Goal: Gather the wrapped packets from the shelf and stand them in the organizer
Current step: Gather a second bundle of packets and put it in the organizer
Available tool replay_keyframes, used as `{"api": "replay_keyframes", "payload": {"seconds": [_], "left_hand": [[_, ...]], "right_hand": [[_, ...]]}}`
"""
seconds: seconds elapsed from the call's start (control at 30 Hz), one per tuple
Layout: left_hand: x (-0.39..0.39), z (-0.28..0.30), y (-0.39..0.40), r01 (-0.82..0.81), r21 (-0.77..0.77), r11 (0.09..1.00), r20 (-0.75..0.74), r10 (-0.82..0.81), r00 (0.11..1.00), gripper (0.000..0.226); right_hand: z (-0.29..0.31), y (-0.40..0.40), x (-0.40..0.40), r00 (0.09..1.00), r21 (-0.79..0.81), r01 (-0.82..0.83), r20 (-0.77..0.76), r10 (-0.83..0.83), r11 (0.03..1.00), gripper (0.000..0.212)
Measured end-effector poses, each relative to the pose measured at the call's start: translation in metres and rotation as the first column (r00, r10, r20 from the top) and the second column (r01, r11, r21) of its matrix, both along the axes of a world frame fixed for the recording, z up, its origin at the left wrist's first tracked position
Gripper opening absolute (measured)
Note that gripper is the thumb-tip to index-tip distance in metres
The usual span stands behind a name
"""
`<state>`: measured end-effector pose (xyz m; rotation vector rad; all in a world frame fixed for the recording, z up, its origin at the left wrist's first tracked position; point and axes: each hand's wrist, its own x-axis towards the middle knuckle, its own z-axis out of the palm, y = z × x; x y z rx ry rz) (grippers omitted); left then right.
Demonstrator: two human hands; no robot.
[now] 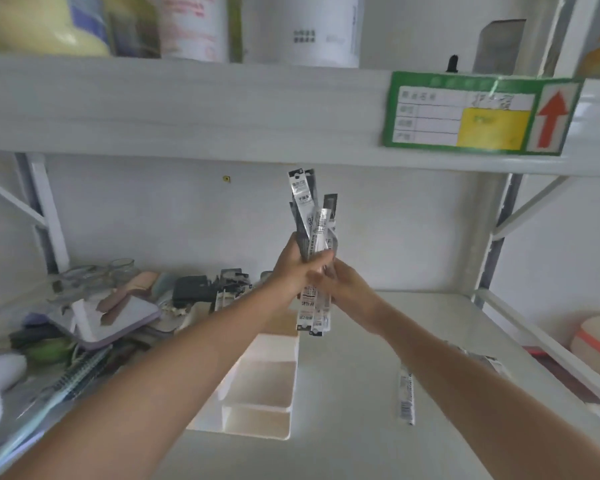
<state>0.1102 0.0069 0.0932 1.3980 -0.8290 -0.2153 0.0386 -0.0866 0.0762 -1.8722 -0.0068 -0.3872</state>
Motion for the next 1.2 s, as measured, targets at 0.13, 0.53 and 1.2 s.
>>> {"api": "replay_keyframes", "payload": {"seconds": [0.13,0.53,1.2], "left_hand": [[0.027,-0.001,0.029,-0.029,-0.008,1.000,0.146,0.030,0.989,0.029],[0.058,-0.021,0.051,0.034,0.044,0.998,0.061,-0.036,0.998,0.050],[0.058,-0.037,0.077,0.046,0.171,0.984,0.028,-0.051,0.998,0.066]], "right_hand": [[0.003,0.028,0.028,0.998,-0.203,0.041,-0.042,-0.051,0.978,0.044],[-0.014,0.043,0.054,0.955,-0.406,0.192,-0.133,-0.266,0.893,0.027],[-0.022,0.052,0.034,0.926,-0.395,0.020,-0.340,-0.166,0.918,0.043]]}}
